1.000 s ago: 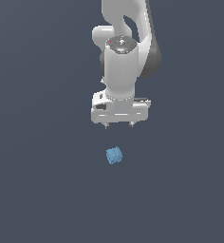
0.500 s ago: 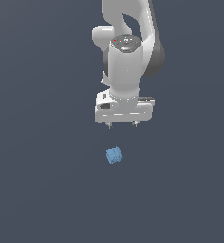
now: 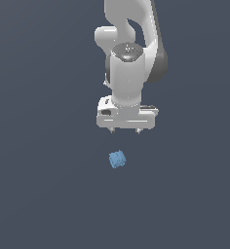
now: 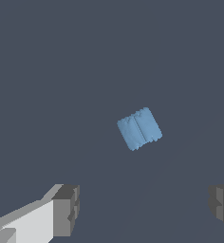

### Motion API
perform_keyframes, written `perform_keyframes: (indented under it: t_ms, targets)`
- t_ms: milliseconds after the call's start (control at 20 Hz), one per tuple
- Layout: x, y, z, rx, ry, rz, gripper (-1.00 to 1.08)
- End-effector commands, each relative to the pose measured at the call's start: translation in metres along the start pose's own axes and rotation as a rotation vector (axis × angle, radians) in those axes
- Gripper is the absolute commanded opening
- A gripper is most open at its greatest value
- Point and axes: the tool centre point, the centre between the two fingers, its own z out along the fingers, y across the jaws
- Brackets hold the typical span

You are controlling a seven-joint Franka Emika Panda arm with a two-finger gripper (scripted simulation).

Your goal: Pick up the object and move it to a goal position.

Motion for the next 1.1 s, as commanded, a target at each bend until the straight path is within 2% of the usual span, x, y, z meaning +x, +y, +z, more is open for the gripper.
perform_keyframes:
  t_ms: [0, 1050]
  targets:
    - [0.002, 0.001, 0.005, 0.0, -0.004, 0.052, 1.0]
    - [0.023, 0.016, 0.065, -0.024, -0.032, 0.637, 1.0]
